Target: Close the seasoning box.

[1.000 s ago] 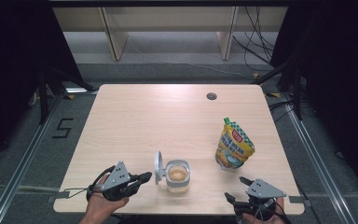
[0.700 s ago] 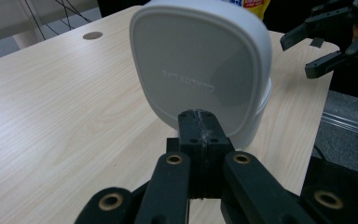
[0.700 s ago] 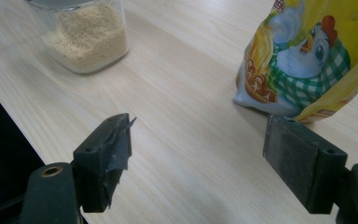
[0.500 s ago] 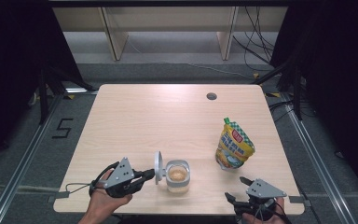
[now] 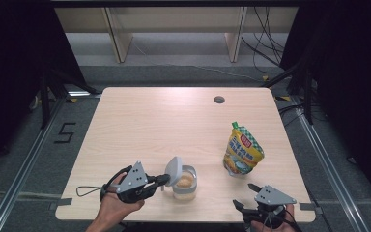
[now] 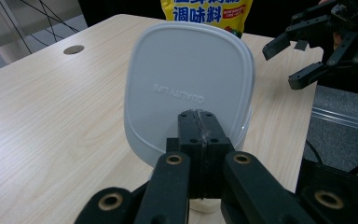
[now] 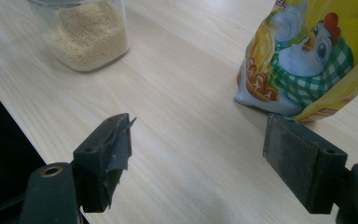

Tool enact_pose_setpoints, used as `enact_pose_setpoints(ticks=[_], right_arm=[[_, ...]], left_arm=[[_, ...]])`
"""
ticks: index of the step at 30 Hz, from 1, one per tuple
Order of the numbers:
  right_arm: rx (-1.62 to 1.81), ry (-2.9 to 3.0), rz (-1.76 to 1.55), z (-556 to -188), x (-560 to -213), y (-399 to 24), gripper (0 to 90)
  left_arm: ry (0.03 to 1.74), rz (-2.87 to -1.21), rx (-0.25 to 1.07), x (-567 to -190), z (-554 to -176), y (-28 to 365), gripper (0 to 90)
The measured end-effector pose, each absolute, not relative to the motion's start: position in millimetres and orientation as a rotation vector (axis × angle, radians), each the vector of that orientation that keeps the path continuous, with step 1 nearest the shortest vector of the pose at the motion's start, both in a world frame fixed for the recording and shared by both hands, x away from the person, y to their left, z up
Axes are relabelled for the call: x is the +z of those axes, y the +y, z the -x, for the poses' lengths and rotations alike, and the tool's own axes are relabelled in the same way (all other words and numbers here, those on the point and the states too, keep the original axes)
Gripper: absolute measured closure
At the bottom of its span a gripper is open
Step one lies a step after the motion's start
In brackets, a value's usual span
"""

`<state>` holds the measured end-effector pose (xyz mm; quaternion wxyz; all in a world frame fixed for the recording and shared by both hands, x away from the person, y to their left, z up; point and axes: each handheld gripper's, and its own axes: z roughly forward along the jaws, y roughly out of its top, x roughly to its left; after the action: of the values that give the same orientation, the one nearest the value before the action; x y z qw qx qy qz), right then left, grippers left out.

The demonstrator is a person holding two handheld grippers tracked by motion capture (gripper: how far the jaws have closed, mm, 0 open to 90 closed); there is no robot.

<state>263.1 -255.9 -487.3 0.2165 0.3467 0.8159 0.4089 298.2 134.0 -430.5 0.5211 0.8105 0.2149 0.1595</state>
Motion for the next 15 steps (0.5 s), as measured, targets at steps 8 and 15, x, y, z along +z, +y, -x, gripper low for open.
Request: enact_pose_setpoints(ticks=[8,15], right_arm=[[1.139,2.259,-0.99,-262,-488,-255,24.7],[1.133,2.261,-0.965,-264,-488,-256,24.7]], left_arm=[[0.531,-1.924,0.356,-429,-298,140,82.4],[0.588,-1.878,0.298,-429,-298,150,56.2]])
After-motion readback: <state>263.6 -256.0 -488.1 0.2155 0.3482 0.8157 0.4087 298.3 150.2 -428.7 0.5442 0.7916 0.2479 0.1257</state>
